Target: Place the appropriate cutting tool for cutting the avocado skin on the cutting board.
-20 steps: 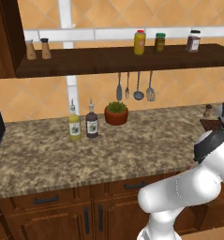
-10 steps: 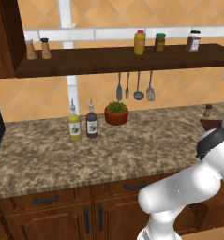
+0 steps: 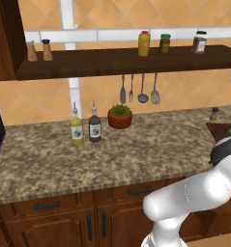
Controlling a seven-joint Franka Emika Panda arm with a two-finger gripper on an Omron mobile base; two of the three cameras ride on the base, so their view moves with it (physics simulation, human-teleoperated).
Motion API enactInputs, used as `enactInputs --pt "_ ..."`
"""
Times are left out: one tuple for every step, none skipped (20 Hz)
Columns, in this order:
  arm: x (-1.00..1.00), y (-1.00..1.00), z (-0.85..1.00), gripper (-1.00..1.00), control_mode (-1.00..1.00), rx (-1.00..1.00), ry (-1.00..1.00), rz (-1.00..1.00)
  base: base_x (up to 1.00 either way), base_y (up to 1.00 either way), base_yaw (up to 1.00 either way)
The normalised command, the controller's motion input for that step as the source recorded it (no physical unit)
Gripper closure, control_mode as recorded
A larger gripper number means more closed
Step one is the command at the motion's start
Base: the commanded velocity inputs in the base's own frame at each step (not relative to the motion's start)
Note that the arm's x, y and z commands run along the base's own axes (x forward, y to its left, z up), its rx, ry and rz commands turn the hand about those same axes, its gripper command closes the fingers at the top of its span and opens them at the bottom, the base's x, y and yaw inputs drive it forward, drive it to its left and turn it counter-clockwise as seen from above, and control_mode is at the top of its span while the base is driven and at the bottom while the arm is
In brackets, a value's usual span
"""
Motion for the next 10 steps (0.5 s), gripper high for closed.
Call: enactInputs --pt "-0.24 0.0 -0.43 -1.0 -1.0 0.0 0.05 0.0 0.0 0.0 0.0" --pt "-0.15 0.0 -0.37 -1.0 -1.0 0.0 0.05 0.0 0.0 0.0 0.0" --pt "-0.06 0.0 -0.41 -1.0 -1.0 0.0 0.02 0.0 0.0 0.0 0.0" --pt "0.0 0.0 -0.39 -1.0 -1.0 0.0 0.01 0.0 0.0 0.0 0.0" --pt "0.0 0.0 -0.34 -1.0 -1.0 0.0 0.01 0.0 0.0 0.0 0.0" --pt "0.0 0.0 -0.33 -1.0 -1.0 0.0 0.02 0.0 0.0 0.0 0.0" --pt "0.0 0.0 -0.36 -1.0 -1.0 0.0 0.0 0.0 0.0 0.0 0.0" --pt "0.0 0.0 -0.34 -1.0 -1.0 0.0 0.0 0.0 0.0 0.0 0.0" --pt "0.0 0.0 -0.34 -1.0 -1.0 0.0 0.0 0.0 0.0 0.0 0.0" --pt "0.0 0.0 -0.34 -1.0 -1.0 0.0 0.01 0.0 0.0 0.0 0.0"
